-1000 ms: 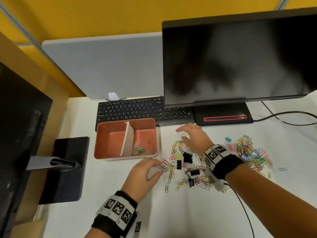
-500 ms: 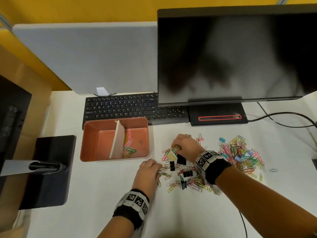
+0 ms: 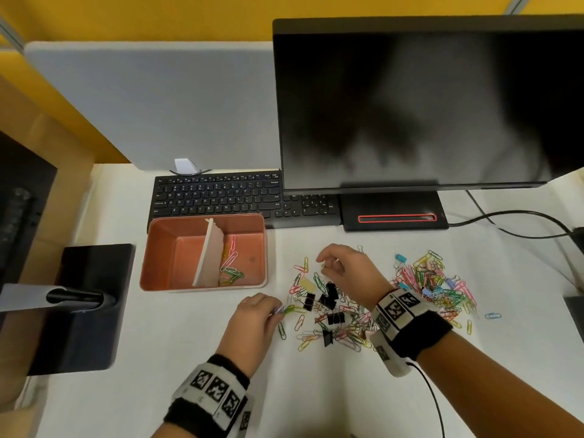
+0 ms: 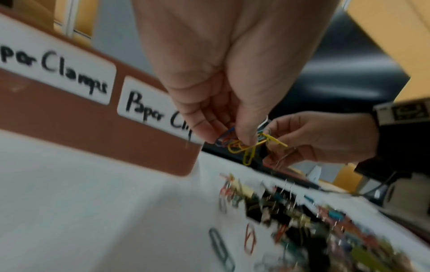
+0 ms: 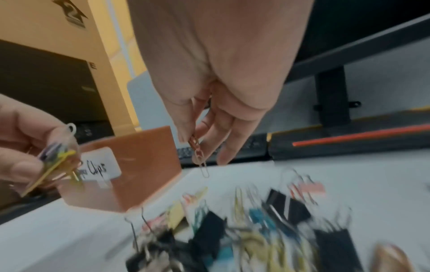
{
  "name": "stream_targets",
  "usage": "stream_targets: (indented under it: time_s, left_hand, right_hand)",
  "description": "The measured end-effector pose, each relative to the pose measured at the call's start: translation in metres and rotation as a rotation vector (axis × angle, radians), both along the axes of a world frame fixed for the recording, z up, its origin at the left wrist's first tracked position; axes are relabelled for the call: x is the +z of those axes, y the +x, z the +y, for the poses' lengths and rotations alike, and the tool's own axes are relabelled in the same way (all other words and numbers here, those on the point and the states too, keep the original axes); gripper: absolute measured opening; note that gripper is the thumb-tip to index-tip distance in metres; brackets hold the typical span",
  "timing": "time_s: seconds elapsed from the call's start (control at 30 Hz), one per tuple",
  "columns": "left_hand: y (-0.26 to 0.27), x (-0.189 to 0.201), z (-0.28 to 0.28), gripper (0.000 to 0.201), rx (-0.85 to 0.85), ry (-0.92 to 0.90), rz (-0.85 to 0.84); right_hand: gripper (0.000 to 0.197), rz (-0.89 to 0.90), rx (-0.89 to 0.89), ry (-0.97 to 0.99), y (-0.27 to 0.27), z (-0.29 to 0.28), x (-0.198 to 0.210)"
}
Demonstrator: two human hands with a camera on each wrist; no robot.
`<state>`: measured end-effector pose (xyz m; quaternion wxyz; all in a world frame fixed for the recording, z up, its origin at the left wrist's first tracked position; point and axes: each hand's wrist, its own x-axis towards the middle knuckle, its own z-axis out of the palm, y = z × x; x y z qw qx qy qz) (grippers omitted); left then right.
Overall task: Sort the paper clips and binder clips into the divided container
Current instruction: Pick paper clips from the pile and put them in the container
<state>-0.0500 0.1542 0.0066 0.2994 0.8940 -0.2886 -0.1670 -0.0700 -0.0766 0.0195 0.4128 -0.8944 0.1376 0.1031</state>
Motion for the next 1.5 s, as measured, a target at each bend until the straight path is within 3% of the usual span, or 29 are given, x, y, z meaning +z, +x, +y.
stream_targets:
  time_s: [0.2, 0.3, 0.37, 0.47, 0.53, 0.6, 0.7, 0.83, 1.03, 1.13, 1.27, 1.5]
  left_hand:
    - [0.021, 0.073, 0.019, 0.008, 0.154, -0.100, -0.122]
    - [0.048, 0.090, 0.024, 0.013, 0.298, -0.108, -0.186]
    - [0.068, 0.086, 0.026, 0.006, 0.389, -0.099, -0.129]
    - [0.077, 0.079, 0.026, 0.027, 0.427, -0.052, -0.037]
    - [0.068, 0.080, 0.023, 0.035, 0.373, -0.073, -0.100]
    - [0.049, 0.076, 0.021, 0.029, 0.287, -0.130, -0.095]
    - [0.018, 0.049, 0.013, 0.026, 0.188, -0.080, 0.077]
    - [-0.007, -0.001, -0.009, 0.058, 0.090, 0.051, 0.286]
    - [-0.005, -0.035, -0.052, 0.085, 0.022, 0.164, 0.203]
    - [0.002, -0.041, -0.060, 0.076, -0.004, 0.160, 0.131]
    - [0.008, -0.049, -0.061, 0.044, 0.017, 0.081, 0.115]
    - [0.016, -0.052, -0.060, 0.023, 0.142, 0.078, 0.201]
  right_hand:
    - [0.015, -0.205, 0.045, 0.146, 0.029, 0.034, 0.056]
    - [0.016, -0.333, 0.099, 0.191, 0.058, 0.066, 0.075]
    - [0.018, -0.342, 0.097, 0.210, 0.075, 0.084, 0.079]
    - [0.023, -0.292, 0.082, 0.191, 0.082, 0.087, 0.073]
    - [0.023, -0.264, 0.052, 0.148, 0.074, 0.068, 0.061]
    - [0.027, -0.170, 0.074, 0.018, 0.061, 0.041, 0.040]
    - [0.038, 0.044, 0.218, -0.182, 0.043, 0.006, 0.006]
    - [0.054, 0.213, 0.399, -0.258, 0.034, -0.004, -0.017]
    - [0.055, 0.186, 0.508, -0.363, 0.032, 0.002, -0.028]
    - [0.042, 0.189, 0.480, -0.276, 0.027, 0.001, -0.030]
    - [0.030, 0.234, 0.414, -0.253, 0.023, -0.007, -0.033]
    - [0.029, 0.301, 0.330, -0.255, 0.022, -0.010, -0.036]
